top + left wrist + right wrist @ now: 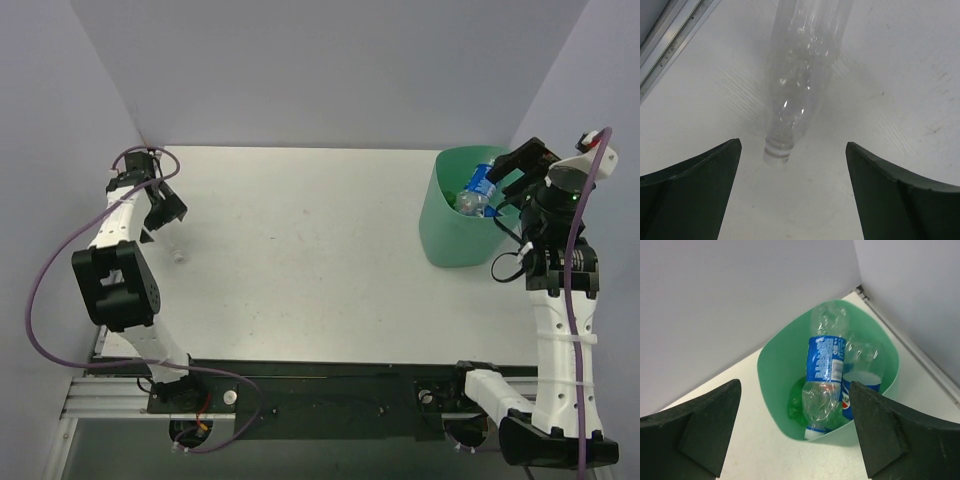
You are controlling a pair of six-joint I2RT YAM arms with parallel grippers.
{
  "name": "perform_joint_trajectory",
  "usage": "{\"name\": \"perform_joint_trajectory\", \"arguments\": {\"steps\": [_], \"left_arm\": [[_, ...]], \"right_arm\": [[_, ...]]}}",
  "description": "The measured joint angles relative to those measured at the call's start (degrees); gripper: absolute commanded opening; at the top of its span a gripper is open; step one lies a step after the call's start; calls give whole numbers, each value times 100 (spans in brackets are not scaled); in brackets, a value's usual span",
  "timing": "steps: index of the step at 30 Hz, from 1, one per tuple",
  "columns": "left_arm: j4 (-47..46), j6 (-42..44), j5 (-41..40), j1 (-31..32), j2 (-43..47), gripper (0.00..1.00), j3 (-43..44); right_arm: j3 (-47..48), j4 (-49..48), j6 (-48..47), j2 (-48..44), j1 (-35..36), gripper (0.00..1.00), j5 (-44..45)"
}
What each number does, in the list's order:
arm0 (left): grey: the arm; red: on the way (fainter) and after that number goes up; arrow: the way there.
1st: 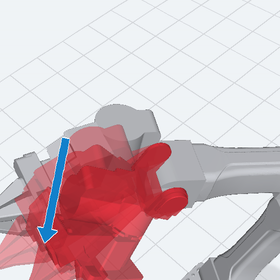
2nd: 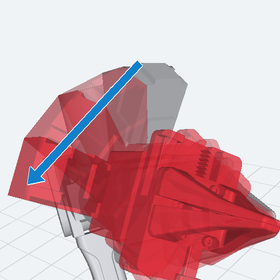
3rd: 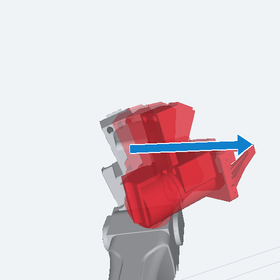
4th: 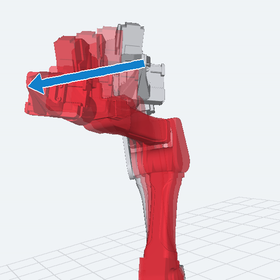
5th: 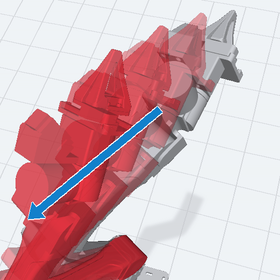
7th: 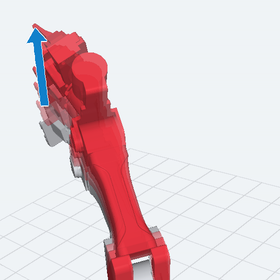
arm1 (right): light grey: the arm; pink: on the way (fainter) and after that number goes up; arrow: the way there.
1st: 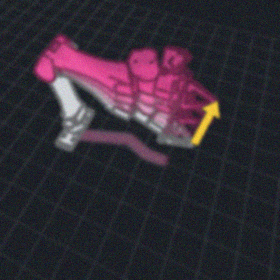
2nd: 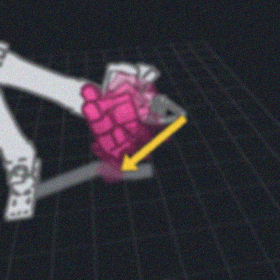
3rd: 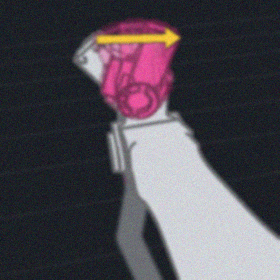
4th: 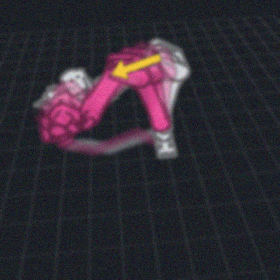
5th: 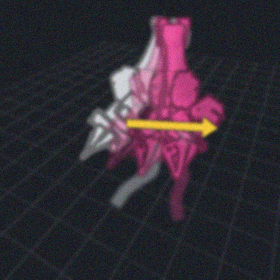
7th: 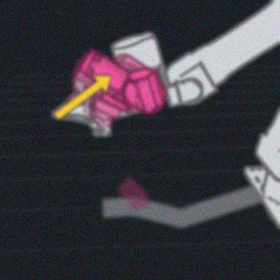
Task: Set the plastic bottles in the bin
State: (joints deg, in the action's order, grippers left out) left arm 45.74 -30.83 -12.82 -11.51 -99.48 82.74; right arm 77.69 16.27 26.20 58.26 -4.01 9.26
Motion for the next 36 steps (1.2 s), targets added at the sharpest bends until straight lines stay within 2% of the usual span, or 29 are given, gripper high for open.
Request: {"name": "perform_joint_trajectory", "arguments": {"steps": [3,8,9,10,11,13,18,21,23,26,30,33,36], "left_arm": [[-24,7,-44,-68,-811,93,579],[-42,111,-15,-107,-1781,76,962],[-31,131,15,-109,-1910,68,997],[-22,153,66,-107,-2022,65,1021],[-20,166,129,-107,-2085,54,1029],[-11,225,223,-92,-2081,42,1040],[-136,330,564,68,-1773,41,699],[-120,452,848,466,-1244,43,348],[-96,522,1027,966,-807,43,282],[-203,610,1338,2037,-125,44,282],[-404,551,2031,3272,581,45,275],[-754,308,2640,3746,966,45,168],[-984,111,2994,4052,1043,45,166]], "right_arm": [[-260,68,133,-229,96,83,-299],[-640,199,293,-350,332,83,-597],[-686,236,323,-385,393,83,-636],[-715,267,348,-422,444,82,-671],[-737,284,365,-463,483,82,-682],[-767,295,389,-570,542,82,-723],[-763,374,402,-719,671,82,-754],[-636,544,446,-625,859,82,-1086],[-520,564,511,-483,1139,82,-1276],[-402,581,533,-240,1880,82,-1357],[-280,584,544,116,2743,83,-1357],[-258,505,678,426,3095,84,-1401],[-225,358,903,769,3143,85,-1495]]}}
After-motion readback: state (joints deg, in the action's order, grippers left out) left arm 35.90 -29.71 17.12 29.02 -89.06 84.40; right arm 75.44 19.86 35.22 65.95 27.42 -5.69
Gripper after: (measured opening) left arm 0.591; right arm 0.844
